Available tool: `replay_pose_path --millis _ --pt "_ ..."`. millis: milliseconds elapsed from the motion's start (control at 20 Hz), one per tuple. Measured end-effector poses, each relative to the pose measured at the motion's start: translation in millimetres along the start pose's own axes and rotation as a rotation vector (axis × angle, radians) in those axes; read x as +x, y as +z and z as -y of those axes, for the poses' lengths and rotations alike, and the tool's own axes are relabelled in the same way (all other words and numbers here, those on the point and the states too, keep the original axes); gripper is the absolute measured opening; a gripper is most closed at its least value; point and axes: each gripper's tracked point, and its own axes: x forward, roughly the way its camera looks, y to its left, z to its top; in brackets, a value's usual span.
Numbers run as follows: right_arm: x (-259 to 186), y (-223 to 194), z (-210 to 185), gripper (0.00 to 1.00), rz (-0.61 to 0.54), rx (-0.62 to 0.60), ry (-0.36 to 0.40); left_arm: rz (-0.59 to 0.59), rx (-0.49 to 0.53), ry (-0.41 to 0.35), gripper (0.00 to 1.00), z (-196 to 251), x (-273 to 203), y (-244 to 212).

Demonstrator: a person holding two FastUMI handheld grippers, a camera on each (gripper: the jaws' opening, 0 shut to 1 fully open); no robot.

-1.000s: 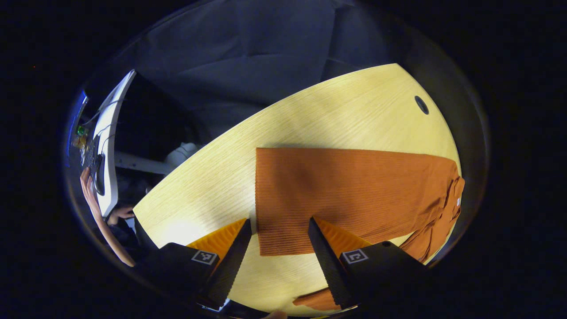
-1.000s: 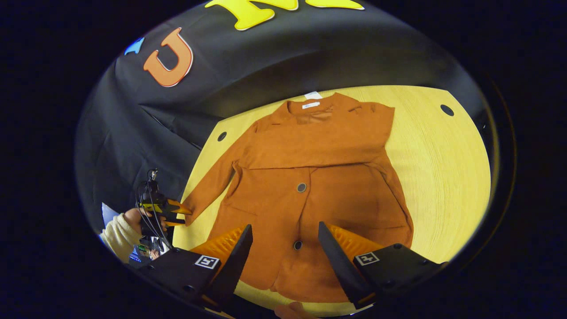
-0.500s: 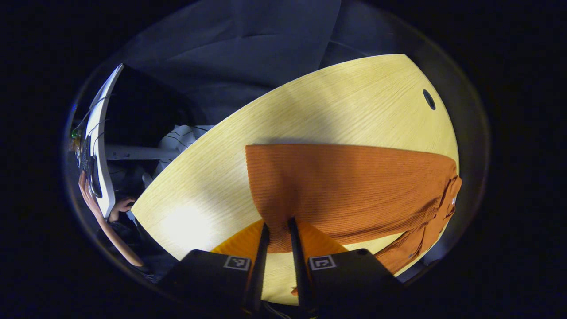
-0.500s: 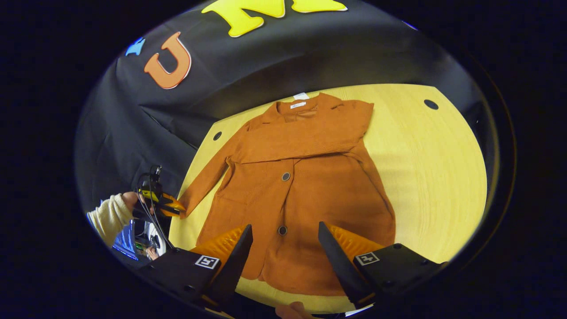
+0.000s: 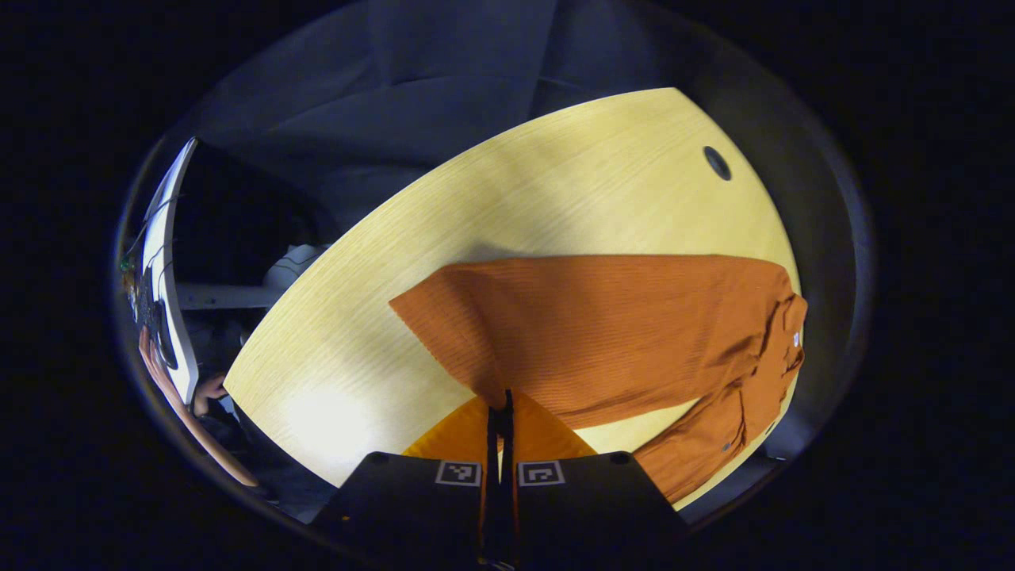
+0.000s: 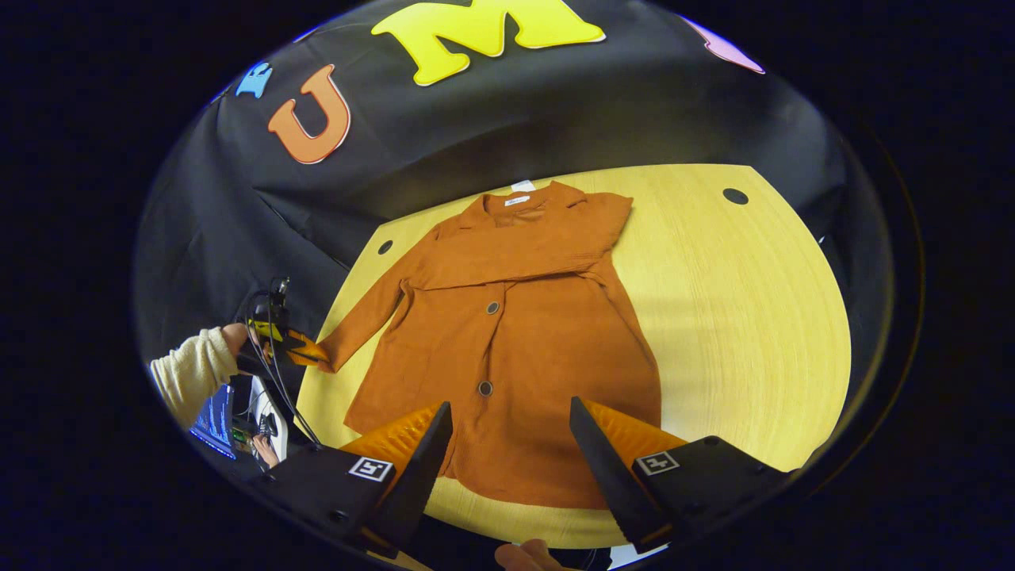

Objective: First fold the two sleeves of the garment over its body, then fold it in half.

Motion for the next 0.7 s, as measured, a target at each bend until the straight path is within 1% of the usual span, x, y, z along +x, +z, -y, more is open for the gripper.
replay_pose_path --millis 200,250,300,350,500,700 --pt "-11 -1 9 0.94 0.01 0.004 0.008 0.058 0.087 -0.057 0.03 58 -34 10" --pt "-14 1 12 0.89 0.014 0.006 0.01 0.075 0.112 -0.069 0.03 74 -41 11" --pt "-17 2 16 0.94 0.02 0.01 0.012 0.091 0.133 -0.081 0.03 92 -51 13" --pt "-19 3 20 0.95 0.025 0.015 0.015 0.105 0.149 -0.095 0.03 108 -59 11" --pt "-26 10 34 0.95 0.042 0.037 0.016 0.131 0.211 -0.131 0.03 165 -79 5" --pt "-34 12 59 0.95 0.046 0.072 0.011 0.154 0.331 -0.137 0.03 238 -90 -17"
